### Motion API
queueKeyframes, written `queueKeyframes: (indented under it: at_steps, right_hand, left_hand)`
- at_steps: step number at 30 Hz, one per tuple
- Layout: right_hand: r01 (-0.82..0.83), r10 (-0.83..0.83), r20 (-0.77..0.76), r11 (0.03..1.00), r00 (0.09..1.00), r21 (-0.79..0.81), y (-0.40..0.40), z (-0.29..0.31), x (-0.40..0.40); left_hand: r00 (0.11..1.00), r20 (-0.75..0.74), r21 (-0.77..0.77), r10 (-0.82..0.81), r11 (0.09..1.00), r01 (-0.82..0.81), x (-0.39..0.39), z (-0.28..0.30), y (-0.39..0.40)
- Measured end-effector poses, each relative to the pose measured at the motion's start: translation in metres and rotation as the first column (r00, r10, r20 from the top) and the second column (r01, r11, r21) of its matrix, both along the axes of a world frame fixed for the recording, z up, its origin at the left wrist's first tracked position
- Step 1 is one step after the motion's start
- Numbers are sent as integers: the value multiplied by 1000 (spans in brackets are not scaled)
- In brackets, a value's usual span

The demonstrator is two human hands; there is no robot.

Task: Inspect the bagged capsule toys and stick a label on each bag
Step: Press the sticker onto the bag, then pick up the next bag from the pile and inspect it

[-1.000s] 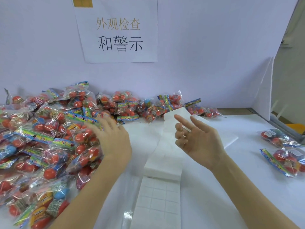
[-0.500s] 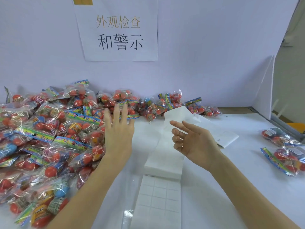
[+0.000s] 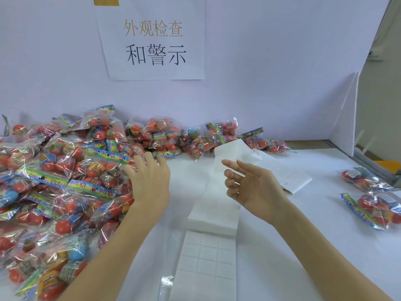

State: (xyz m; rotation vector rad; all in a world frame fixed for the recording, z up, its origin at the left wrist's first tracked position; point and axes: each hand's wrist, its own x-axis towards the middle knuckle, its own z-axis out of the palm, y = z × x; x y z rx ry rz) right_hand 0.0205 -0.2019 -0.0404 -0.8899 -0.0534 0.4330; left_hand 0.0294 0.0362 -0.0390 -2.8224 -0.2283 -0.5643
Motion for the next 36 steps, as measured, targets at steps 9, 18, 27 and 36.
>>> queueKeyframes:
  at_steps: [9,18,27,36]
  right_hand:
    - [26,-26,-11,998,1000,-61,2,0,-1]
    - [161,-60,245,895,968,-417,14,-6,-6]
    - [248,-120,295,860,948,-447,14,-11,-3]
    - [278,-147,301,843,942,-461,10,-9,-1]
  left_hand:
    - [861,123,-107,-493,856,505,18,-9,4]
    - [343,459,-241,-820,257,936,6,-16,-30]
    - [523,650,-520,-551,180,835,6,-23,-39]
    - [817,442,-875,-371,-379,301,11,-24,-32]
